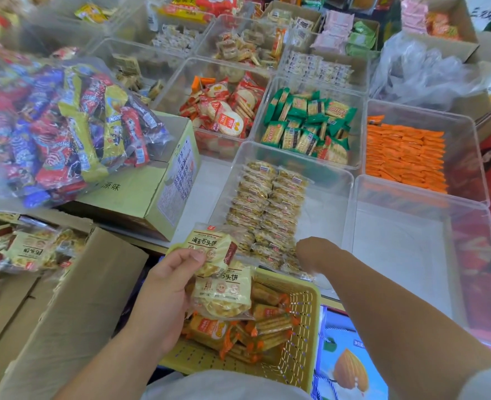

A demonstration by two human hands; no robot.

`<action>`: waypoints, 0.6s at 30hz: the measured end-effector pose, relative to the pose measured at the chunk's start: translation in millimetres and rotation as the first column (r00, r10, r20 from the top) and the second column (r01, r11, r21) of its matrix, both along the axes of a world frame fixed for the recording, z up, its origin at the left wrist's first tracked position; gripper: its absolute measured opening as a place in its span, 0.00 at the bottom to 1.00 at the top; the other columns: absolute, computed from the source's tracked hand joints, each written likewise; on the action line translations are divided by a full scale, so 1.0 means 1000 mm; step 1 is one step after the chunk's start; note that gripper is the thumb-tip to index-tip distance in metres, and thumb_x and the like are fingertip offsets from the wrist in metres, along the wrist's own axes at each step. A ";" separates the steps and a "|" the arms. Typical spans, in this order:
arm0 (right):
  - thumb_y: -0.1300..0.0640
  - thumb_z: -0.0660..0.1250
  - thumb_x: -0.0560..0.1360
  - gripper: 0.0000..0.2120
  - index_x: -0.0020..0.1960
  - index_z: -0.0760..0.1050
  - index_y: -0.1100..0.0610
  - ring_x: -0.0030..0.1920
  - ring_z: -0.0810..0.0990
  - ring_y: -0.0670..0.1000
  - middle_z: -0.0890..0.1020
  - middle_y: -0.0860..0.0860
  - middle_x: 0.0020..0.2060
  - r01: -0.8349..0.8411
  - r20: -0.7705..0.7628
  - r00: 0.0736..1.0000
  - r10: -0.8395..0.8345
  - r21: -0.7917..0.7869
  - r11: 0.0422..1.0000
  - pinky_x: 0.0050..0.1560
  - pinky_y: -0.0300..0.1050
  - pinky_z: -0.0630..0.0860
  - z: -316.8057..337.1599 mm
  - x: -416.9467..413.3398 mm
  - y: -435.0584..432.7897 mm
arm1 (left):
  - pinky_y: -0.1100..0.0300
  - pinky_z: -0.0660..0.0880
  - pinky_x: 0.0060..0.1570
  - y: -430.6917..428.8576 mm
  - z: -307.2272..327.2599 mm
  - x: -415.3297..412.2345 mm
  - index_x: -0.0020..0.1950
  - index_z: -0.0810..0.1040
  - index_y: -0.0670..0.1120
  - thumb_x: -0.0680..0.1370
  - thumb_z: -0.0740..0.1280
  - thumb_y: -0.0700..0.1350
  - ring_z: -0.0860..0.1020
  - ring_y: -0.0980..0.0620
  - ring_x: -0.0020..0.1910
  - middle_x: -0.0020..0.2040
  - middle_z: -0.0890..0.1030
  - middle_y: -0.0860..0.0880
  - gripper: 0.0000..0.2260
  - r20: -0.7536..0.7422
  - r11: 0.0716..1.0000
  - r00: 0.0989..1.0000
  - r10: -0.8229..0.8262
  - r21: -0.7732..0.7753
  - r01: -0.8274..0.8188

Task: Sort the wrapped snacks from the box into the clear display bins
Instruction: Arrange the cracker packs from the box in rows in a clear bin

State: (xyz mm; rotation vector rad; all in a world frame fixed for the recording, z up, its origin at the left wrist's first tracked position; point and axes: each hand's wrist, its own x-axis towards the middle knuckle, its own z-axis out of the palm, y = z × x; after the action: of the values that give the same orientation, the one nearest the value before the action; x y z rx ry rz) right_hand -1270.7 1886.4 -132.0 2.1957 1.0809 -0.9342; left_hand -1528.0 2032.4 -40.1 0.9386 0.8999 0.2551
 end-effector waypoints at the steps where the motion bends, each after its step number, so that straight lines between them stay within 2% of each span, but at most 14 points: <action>1: 0.69 0.67 0.74 0.07 0.41 0.74 0.59 0.38 0.76 0.51 0.75 0.51 0.34 0.015 0.010 1.000 -0.015 0.011 1.000 0.39 0.43 0.74 -0.001 -0.001 -0.001 | 0.55 0.80 0.32 0.001 0.001 -0.001 0.43 0.84 0.49 0.73 0.72 0.45 0.85 0.48 0.42 0.51 0.86 0.43 0.01 -0.001 1.000 1.000 -0.003 0.003 0.003; 3: 0.68 0.65 0.75 0.09 0.39 0.72 0.57 0.36 0.75 0.50 0.75 0.50 0.35 0.050 0.040 0.998 -0.052 0.030 0.998 0.38 0.43 0.74 0.002 -0.006 -0.002 | 0.53 0.81 0.34 0.003 -0.002 -0.002 0.42 0.83 0.49 0.77 0.70 0.39 0.86 0.45 0.44 0.53 0.86 0.42 0.06 -0.014 1.000 1.000 -0.008 0.021 0.009; 5: 0.64 0.63 0.75 0.09 0.38 0.71 0.55 0.34 0.75 0.49 0.76 0.49 0.35 0.085 0.110 0.990 -0.093 0.082 0.993 0.35 0.44 0.72 0.013 -0.010 -0.001 | 0.51 0.82 0.38 0.004 -0.001 -0.002 0.42 0.82 0.49 0.76 0.70 0.38 0.86 0.43 0.46 0.54 0.86 0.42 0.07 -0.012 1.000 1.000 -0.007 0.027 0.008; 7: 0.58 0.61 0.78 0.08 0.42 0.76 0.53 0.35 0.77 0.49 0.78 0.48 0.37 0.103 0.169 0.975 -0.141 0.221 0.970 0.32 0.44 0.70 0.028 -0.013 -0.002 | 0.51 0.81 0.38 0.004 0.002 -0.001 0.42 0.83 0.50 0.72 0.72 0.41 0.86 0.44 0.45 0.53 0.86 0.42 0.04 0.008 1.000 1.000 0.005 0.016 -0.005; 8: 0.54 0.61 0.80 0.08 0.49 0.79 0.52 0.40 0.79 0.51 0.81 0.48 0.42 0.110 0.147 0.975 -0.168 0.337 0.935 0.35 0.44 0.72 0.034 -0.017 -0.005 | 0.51 0.82 0.38 0.004 0.003 -0.001 0.42 0.83 0.50 0.70 0.72 0.41 0.85 0.45 0.44 0.53 0.86 0.42 0.03 0.020 1.000 1.000 0.018 0.004 -0.019; 10: 0.50 0.63 0.81 0.15 0.67 0.76 0.47 0.57 0.80 0.51 0.81 0.47 0.60 0.171 -0.023 0.980 -0.198 0.608 0.775 0.52 0.43 0.76 0.048 -0.032 -0.015 | 0.51 0.82 0.36 0.004 0.004 0.001 0.40 0.83 0.51 0.70 0.71 0.41 0.85 0.47 0.43 0.52 0.86 0.43 0.04 0.049 0.998 0.998 0.031 -0.057 -0.028; 11: 0.49 0.66 0.80 0.21 0.71 0.71 0.43 0.64 0.76 0.48 0.78 0.44 0.66 0.212 -0.141 0.977 -0.160 0.719 0.661 0.60 0.38 0.72 0.057 -0.043 -0.020 | 0.50 0.82 0.37 0.003 0.005 0.002 0.40 0.83 0.51 0.71 0.71 0.41 0.85 0.47 0.44 0.52 0.86 0.43 0.05 0.066 0.994 0.997 0.036 -0.104 -0.029; 12: 0.49 0.69 0.78 0.25 0.73 0.68 0.39 0.68 0.72 0.44 0.75 0.41 0.69 0.256 -0.245 0.965 -0.096 0.791 0.556 0.63 0.33 0.67 0.067 -0.054 -0.024 | 0.48 0.82 0.40 0.003 0.005 0.003 0.40 0.84 0.50 0.71 0.70 0.40 0.84 0.46 0.46 0.52 0.86 0.43 0.05 0.082 0.988 0.996 0.042 -0.153 -0.029; 13: 0.50 0.72 0.77 0.28 0.73 0.67 0.37 0.70 0.70 0.40 0.73 0.39 0.70 0.309 -0.332 0.943 -0.034 0.828 0.467 0.65 0.31 0.64 0.075 -0.065 -0.026 | 0.46 0.81 0.44 0.002 0.006 0.004 0.41 0.83 0.49 0.72 0.70 0.40 0.83 0.44 0.48 0.53 0.85 0.42 0.05 0.094 0.980 0.994 0.046 -0.200 -0.026; 15: 0.54 0.75 0.74 0.27 0.69 0.72 0.39 0.71 0.69 0.40 0.74 0.38 0.69 0.444 -0.480 0.876 0.045 0.840 0.312 0.68 0.36 0.67 0.084 -0.081 -0.031 | 0.44 0.79 0.49 -0.001 0.007 0.007 0.44 0.83 0.48 0.72 0.70 0.39 0.82 0.43 0.51 0.53 0.84 0.41 0.05 0.115 0.967 0.993 0.029 -0.253 0.001; 18: 0.54 0.76 0.72 0.16 0.58 0.80 0.44 0.68 0.75 0.44 0.79 0.39 0.63 0.600 -0.611 0.787 0.082 0.789 0.132 0.65 0.40 0.73 0.097 -0.095 -0.037 | 0.46 0.83 0.46 -0.007 0.010 0.010 0.43 0.85 0.49 0.72 0.71 0.41 0.84 0.44 0.49 0.51 0.85 0.42 0.05 0.145 0.964 0.988 -0.045 -0.254 0.081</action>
State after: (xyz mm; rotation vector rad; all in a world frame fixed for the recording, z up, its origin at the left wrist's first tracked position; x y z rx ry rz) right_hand -1365.6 1848.9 -34.9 3.4555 2.0270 -1.2379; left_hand -1517.9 2025.7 -30.1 0.6964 0.7535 0.1413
